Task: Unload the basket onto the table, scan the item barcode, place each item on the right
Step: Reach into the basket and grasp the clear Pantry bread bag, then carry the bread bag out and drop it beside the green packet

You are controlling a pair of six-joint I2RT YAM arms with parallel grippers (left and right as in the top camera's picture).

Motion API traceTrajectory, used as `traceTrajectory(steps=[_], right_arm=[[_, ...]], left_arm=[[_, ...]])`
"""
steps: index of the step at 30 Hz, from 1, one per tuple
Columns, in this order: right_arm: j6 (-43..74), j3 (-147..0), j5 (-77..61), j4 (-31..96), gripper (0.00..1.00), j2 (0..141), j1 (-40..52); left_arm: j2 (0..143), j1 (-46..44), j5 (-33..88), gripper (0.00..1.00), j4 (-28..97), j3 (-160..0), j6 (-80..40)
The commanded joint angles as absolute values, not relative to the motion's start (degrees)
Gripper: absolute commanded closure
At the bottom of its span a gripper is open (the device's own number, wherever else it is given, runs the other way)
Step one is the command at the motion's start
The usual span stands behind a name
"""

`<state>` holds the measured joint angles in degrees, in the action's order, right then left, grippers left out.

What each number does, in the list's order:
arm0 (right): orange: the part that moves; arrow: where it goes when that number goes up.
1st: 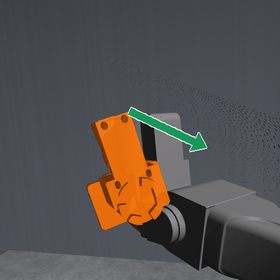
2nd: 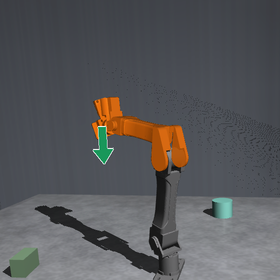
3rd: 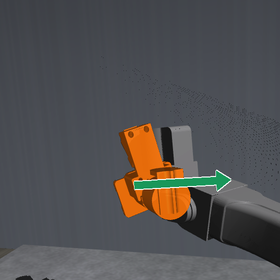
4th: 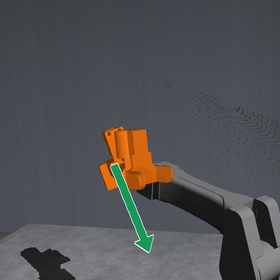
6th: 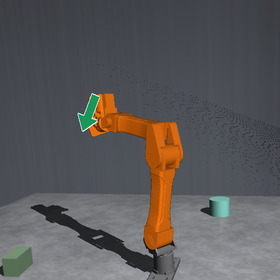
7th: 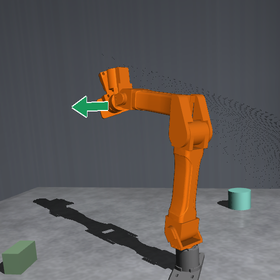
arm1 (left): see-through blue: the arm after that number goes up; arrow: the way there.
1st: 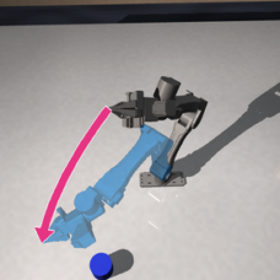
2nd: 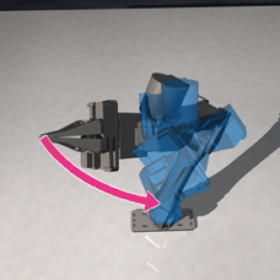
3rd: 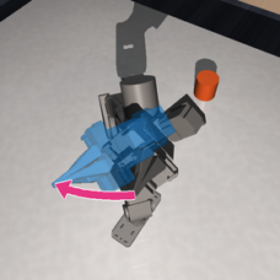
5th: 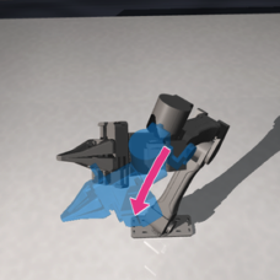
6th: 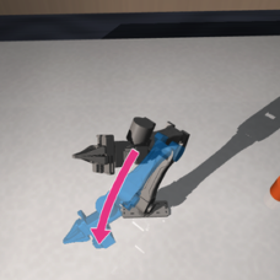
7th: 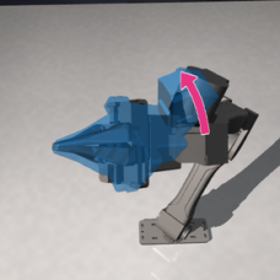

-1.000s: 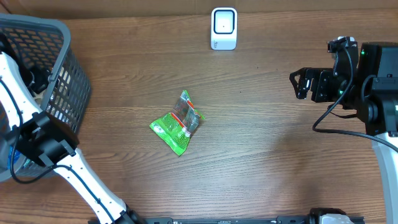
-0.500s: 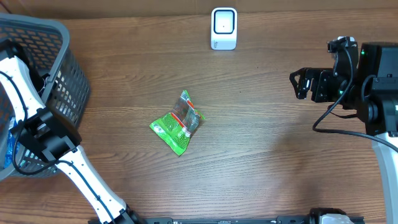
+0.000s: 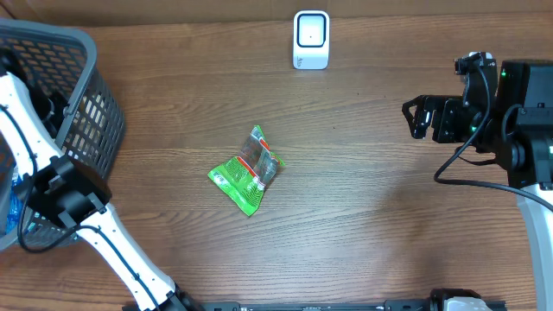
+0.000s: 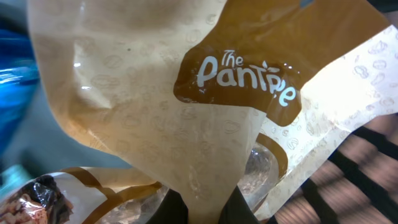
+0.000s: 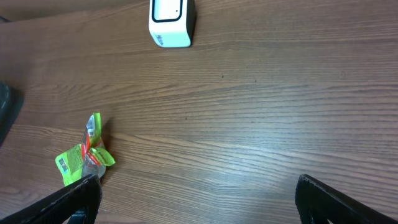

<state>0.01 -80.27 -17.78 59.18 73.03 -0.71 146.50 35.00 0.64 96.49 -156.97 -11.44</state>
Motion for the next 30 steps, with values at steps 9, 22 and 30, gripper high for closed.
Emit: traceTrajectory(steps=[9, 22, 30], right_arm=[[0.23, -81.76, -18.15, 58.89, 0.00, 72.90, -0.69], [0.21, -81.76, -18.13, 59.53, 0.00, 72.90, -0.69], [0.21, -81.76, -18.13, 59.68, 0.00, 72.90, -0.69]], left_arm=[[118.19, 35.27, -1.28, 0.96, 96.82, -158.63, -18.41], [107.53, 10.48, 6.92, 0.96, 96.82, -156.38, -18.06], [107.53, -6.46, 2.83, 0.96, 96.18, -131.09, -21.08]])
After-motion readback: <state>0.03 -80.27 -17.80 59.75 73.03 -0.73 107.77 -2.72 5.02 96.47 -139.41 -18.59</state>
